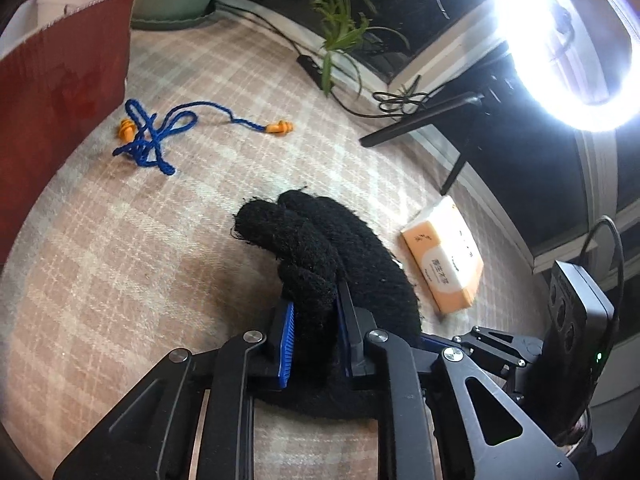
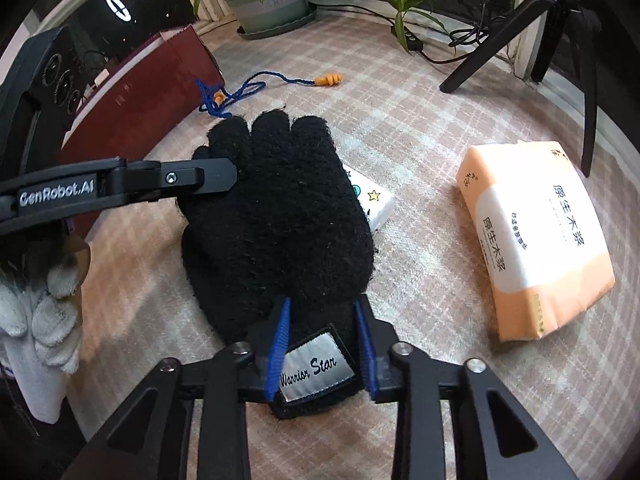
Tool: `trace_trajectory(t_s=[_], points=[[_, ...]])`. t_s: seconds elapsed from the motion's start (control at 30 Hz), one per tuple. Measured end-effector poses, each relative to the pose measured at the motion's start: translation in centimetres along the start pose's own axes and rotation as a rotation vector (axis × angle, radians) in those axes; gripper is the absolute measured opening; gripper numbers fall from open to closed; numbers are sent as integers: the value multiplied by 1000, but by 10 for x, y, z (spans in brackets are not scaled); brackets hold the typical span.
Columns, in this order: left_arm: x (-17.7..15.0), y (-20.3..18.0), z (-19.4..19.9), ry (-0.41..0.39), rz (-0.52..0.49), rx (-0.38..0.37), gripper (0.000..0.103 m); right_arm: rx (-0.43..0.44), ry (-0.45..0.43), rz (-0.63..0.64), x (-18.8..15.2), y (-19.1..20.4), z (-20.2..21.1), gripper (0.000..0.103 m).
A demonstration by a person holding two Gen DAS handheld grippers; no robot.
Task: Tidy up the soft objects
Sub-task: 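Lower the left tool onto the black knit glove and close on it, then lift the black glove with the left tool and carry it over the box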
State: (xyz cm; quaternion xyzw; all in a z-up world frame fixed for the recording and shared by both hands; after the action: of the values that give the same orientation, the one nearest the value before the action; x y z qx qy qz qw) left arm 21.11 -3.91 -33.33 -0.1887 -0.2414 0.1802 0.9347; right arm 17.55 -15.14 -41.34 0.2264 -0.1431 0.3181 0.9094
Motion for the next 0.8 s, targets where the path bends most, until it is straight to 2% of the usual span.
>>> trace_trajectory(t_s=[0.17, 0.53, 0.8], points=[[-6, -11, 15, -23, -32, -21, 15, 31, -14, -46, -3, 3, 7, 22], [-9, -15, 51, -53, -47, -53, 15, 82, -75, -69, -9, 29, 39, 21], [8, -12, 111, -143, -70, -63, 15, 118, -164, -16, 17, 68, 80, 21]])
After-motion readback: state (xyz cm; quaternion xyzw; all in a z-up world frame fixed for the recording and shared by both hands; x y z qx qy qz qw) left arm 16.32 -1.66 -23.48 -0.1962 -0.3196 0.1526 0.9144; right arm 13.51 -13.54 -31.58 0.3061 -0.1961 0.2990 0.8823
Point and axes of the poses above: each gripper's, at about its wrist camera, not at the fingertips, and z roughly against the way its jaws point, y to its left, x to its top, the point moved 9 cm from there along -z, roughly the way its jaws point, and after that the axes turned 6 degrees about x, right-handed, at the moved point
